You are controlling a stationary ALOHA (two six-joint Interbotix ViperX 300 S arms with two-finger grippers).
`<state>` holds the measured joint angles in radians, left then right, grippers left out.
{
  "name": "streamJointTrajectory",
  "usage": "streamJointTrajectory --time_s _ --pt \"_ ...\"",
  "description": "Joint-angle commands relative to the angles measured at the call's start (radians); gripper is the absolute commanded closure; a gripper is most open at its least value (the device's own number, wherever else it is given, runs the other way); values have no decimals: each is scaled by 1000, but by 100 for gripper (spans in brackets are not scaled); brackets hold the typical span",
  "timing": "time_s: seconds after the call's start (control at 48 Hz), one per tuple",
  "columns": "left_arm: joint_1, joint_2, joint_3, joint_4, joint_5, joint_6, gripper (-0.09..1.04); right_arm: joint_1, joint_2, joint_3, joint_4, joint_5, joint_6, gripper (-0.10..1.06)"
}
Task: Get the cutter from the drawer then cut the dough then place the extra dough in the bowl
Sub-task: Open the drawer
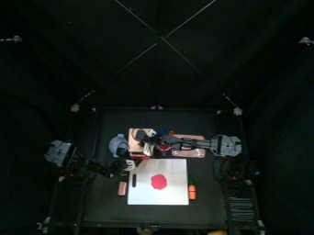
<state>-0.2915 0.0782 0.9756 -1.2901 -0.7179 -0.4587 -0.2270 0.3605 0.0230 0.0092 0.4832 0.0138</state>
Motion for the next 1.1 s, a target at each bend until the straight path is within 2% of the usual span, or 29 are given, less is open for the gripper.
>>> streamJointTrajectory --time_s 0.021,1.104 --pt "-29 0 -12 -8 5 2 37 2 20 6 2 18 2 94" --pt "-152 31 -57 -100 3 2 37 0 28 8 5 18 2 94"
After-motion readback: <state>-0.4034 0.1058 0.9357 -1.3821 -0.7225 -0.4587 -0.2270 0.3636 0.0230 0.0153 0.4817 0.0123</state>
